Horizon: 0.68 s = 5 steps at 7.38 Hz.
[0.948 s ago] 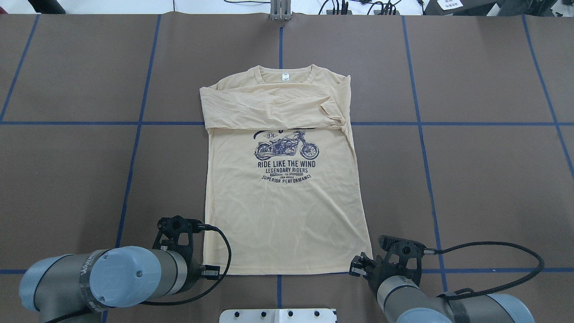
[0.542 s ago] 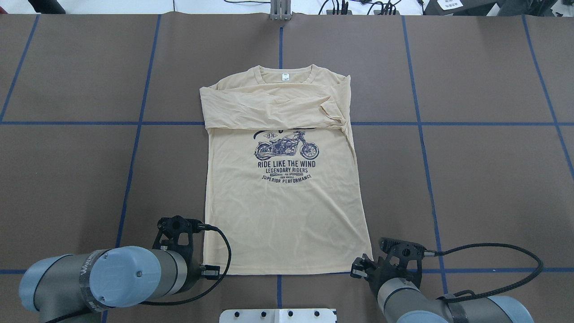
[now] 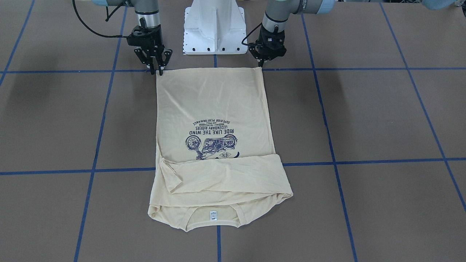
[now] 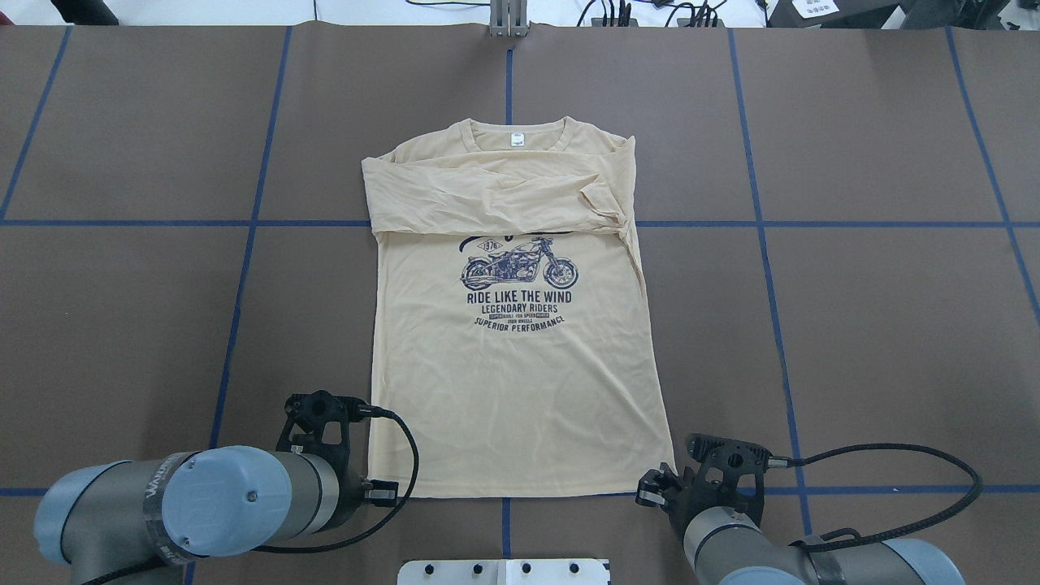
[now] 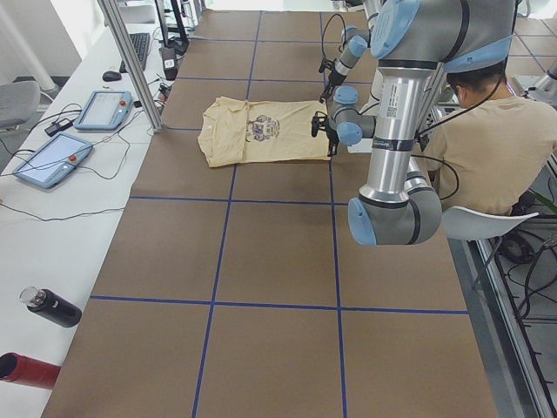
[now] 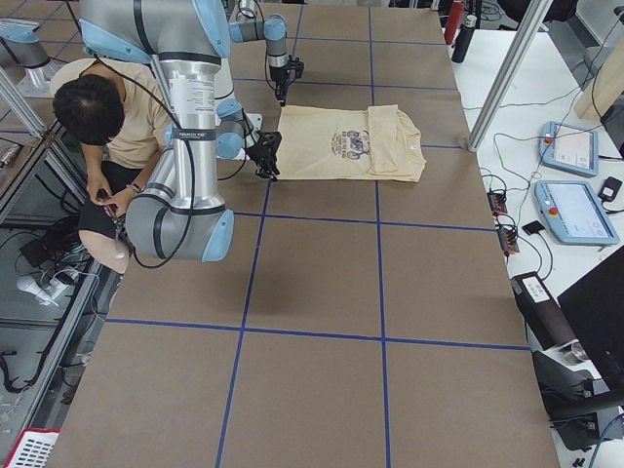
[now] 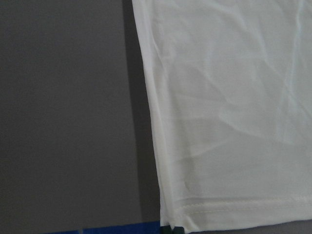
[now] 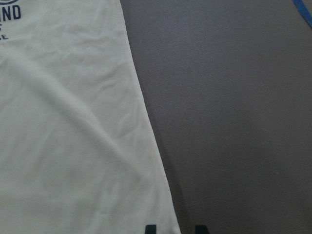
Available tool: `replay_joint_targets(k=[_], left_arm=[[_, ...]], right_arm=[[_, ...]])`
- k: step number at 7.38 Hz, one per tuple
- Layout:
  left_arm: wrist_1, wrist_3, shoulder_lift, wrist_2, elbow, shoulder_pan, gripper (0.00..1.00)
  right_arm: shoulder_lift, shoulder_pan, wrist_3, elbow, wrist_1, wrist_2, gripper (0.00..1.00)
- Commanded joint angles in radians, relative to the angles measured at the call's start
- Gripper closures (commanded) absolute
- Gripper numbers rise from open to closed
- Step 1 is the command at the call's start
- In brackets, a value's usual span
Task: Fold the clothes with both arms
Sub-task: 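Adjust the right gripper lower onto the hem corner and grasp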
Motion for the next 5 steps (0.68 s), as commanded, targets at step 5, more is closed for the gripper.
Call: replay_joint_targets(k=[5], left_arm=[[0.000,0.000,0.001,0.000,-0.002,-0.001,1.00]], right_arm=[[-0.001,-0.022,0.016,-0.011,0.000,-0.013,0.66]])
